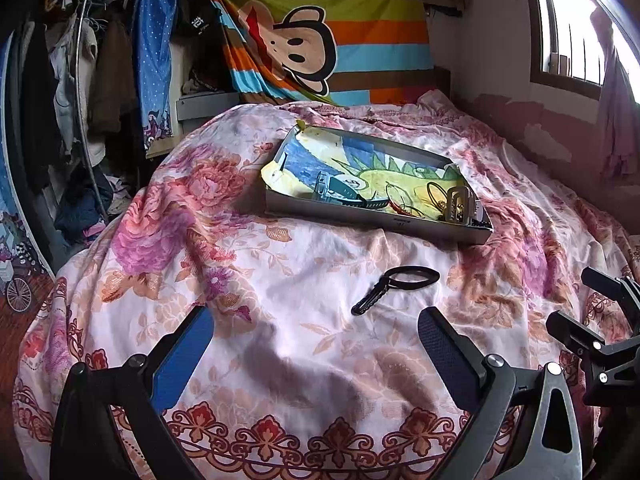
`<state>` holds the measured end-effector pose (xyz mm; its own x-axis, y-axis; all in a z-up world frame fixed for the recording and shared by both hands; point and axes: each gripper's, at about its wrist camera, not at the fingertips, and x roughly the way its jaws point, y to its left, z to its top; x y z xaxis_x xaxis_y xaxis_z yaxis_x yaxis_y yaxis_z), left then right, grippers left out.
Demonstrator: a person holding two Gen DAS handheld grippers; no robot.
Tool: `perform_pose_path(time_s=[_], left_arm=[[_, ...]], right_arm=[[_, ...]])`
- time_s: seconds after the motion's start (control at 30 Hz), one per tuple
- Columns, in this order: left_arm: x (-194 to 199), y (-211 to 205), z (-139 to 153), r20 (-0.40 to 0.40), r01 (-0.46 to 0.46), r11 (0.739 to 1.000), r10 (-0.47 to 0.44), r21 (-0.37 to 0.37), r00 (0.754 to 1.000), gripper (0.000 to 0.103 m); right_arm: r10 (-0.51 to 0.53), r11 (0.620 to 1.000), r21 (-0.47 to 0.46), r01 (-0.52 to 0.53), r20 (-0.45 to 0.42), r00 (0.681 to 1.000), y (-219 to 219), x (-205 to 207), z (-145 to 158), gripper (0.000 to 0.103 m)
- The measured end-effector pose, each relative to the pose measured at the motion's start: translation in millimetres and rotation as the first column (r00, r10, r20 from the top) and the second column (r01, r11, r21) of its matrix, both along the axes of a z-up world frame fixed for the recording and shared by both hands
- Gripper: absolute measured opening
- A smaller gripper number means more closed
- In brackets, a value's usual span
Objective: Organize jewelry
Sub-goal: 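Move both tools back toward the black hair band on the cover, then grip the black band's bead end with the left tool while the right tool grips its loop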
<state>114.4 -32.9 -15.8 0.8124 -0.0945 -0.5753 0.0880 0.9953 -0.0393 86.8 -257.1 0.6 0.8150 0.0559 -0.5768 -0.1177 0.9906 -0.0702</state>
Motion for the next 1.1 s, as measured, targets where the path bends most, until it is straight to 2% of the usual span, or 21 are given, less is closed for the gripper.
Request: perform_pose_path(time_s=[0.37,0.73,0.9,1.0,1.1], left_arm=[[13,2,-5,-0.064,0.016,1.0,-0.016,-0.003,0.998,0.103],[36,-8,-11,-0.138,0.095,0.995,-0.092,0.016,0.986,0.103],[58,-10,-16,-0.185,0.148,0.989,-0.146,-0.002,0.972,0.103],[71,-10,-21,-0.212,0.179,0.984,-0.179,-0.022,0.961,0.103],[82,-10,-26,-0.235,0.211,0.975,-0.223,-0.072,0.946,0.1]], right_arm=[[0.004,1.0,0.01,-0.003,-0.037,0.999,-3,11,-6,0.101],[0.001,0.997,-0.077,-0.003,-0.035,0.999,-8,29,-3,0.101],[0.046,0.999,-0.014,-0.047,-0.058,0.997,-24,53,-3,0.101],[0.061,0.997,0.061,-0.056,-0.097,0.993,-33,72,-10,0.101],[0.097,0.988,0.128,-0.08,-0.135,0.986,-32,89,-21,0.099]])
